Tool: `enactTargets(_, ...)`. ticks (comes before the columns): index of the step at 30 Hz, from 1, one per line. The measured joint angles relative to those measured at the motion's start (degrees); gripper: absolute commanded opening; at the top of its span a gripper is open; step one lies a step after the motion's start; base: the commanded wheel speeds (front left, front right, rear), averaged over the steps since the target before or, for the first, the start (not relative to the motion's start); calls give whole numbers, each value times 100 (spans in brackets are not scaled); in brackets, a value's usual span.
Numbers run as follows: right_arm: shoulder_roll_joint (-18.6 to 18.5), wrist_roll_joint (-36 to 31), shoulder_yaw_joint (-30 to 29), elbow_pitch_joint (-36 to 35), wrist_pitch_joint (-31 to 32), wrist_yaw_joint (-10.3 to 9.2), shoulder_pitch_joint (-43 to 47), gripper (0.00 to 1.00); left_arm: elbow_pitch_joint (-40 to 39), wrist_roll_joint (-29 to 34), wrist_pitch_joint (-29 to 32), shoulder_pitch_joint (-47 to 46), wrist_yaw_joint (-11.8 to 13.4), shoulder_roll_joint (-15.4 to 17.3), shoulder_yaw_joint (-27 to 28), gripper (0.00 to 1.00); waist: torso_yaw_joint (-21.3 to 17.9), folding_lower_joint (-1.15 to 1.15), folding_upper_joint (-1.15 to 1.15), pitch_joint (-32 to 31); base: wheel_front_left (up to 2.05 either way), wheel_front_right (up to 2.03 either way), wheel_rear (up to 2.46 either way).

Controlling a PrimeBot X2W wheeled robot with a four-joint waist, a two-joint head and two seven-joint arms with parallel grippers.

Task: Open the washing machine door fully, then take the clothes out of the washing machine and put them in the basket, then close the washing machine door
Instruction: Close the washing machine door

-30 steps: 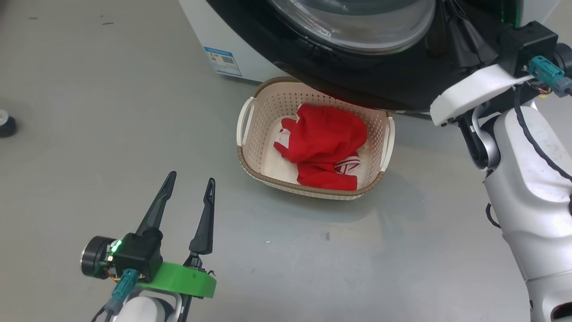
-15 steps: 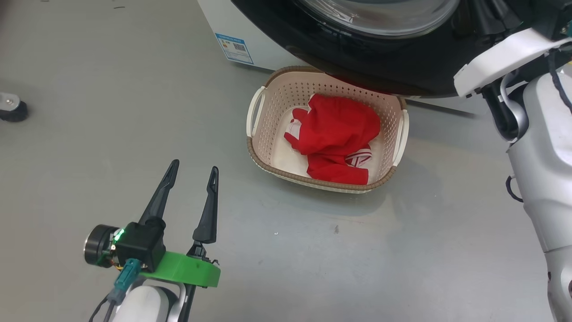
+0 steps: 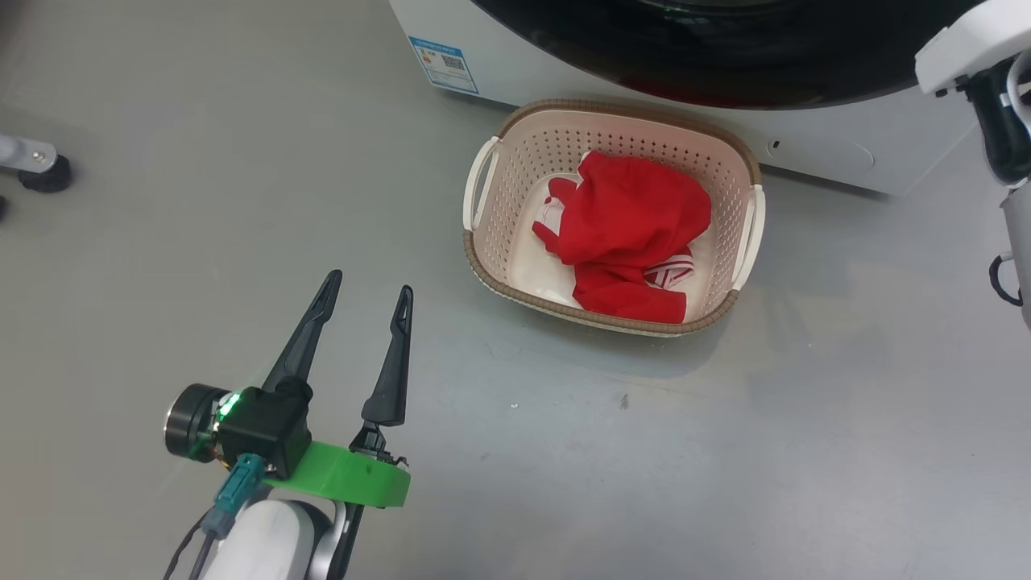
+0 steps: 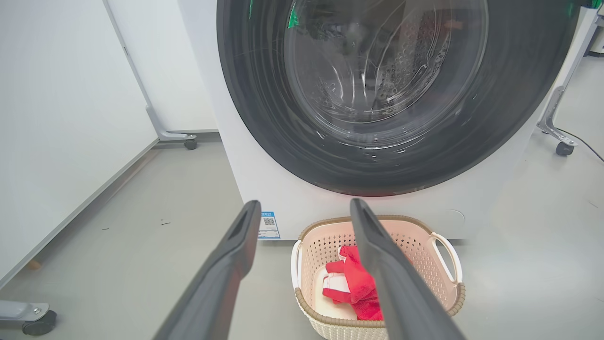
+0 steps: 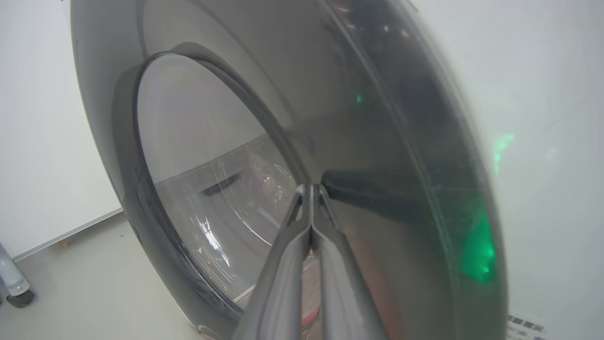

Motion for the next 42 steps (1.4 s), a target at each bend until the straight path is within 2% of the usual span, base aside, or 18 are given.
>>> enactTargets(15, -8, 68, -180, 531, -245, -1, -392, 0, 15, 2, 0, -55, 0, -22, -3, 100, 128, 0, 0, 80, 0, 0, 0)
enactTargets(25, 121, 77, -63, 861, -331, -3, -416, 0, 92, 2, 0, -62, 0, -30, 10, 100, 85, 0, 0, -1, 0, 0, 0)
enactTargets(36, 606, 275, 332, 821, -403, -3, 190, 0, 209, 89, 0, -60, 0, -31, 99, 100, -149, -1, 0, -252, 0, 0, 0)
enactTargets(42, 889, 547, 268, 307, -448, -3, 940, 0, 297, 131, -3, -48, 0, -31, 230, 100, -359, -1, 0, -524, 0, 0, 0)
